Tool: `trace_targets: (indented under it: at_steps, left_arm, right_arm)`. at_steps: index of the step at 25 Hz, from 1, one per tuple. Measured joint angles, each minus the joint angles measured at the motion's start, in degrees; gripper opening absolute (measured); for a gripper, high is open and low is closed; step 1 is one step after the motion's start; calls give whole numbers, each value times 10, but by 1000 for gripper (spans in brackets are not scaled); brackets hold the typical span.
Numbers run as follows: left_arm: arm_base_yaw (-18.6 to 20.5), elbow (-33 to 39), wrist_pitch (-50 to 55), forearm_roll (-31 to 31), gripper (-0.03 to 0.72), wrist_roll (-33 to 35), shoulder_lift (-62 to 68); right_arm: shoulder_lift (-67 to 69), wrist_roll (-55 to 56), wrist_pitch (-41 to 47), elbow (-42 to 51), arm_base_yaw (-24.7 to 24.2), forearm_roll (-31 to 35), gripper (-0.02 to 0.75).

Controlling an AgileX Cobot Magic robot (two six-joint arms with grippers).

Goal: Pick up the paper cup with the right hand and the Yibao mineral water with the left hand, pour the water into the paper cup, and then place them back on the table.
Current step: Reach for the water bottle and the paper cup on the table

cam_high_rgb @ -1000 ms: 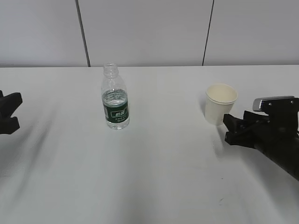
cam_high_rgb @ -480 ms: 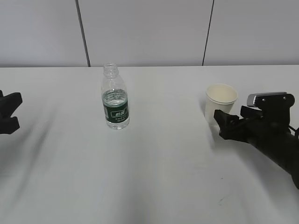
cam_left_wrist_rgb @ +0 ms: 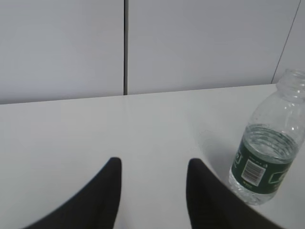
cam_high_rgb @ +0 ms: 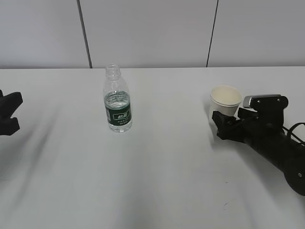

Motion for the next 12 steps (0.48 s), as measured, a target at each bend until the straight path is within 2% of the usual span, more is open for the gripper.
trace_targets:
  at_steps: [12]
  left_arm:
    - [0, 0, -13, 0, 291, 0, 0]
  right_arm:
    - [37, 17, 0, -54, 0, -22, 640]
